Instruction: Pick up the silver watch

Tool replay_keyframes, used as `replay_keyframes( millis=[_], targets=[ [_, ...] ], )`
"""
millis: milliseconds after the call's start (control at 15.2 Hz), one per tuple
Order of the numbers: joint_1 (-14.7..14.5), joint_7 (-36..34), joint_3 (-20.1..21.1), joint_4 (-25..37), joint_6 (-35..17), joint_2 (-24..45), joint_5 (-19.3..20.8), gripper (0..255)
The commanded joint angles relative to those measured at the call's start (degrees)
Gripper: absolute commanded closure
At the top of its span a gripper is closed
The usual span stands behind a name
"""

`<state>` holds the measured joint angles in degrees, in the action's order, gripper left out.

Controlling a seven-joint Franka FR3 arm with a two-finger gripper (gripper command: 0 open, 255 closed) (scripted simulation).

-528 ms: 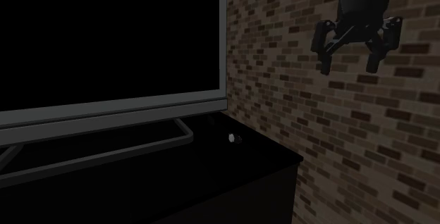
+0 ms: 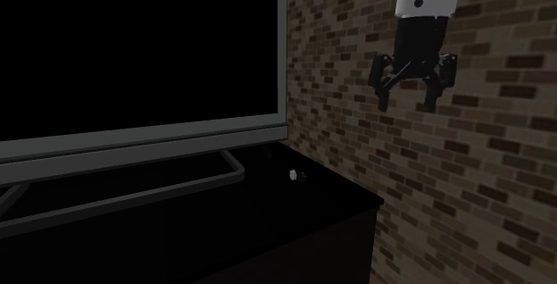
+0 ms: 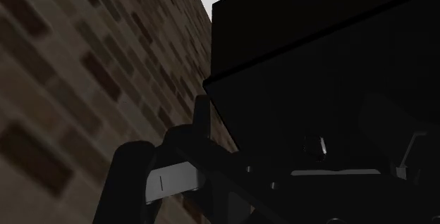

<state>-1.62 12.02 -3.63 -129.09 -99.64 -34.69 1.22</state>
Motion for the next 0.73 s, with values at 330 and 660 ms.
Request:
replay_keyframes(
  millis=[330, 660],
  targets=[
    [-3.4, 3.4, 0.4, 4.7, -6.8, 13.9, -3.4, 0],
    [-5.4, 6.1, 1.1, 9.7, -10.0, 23.9, -6.0, 0]
  ],
)
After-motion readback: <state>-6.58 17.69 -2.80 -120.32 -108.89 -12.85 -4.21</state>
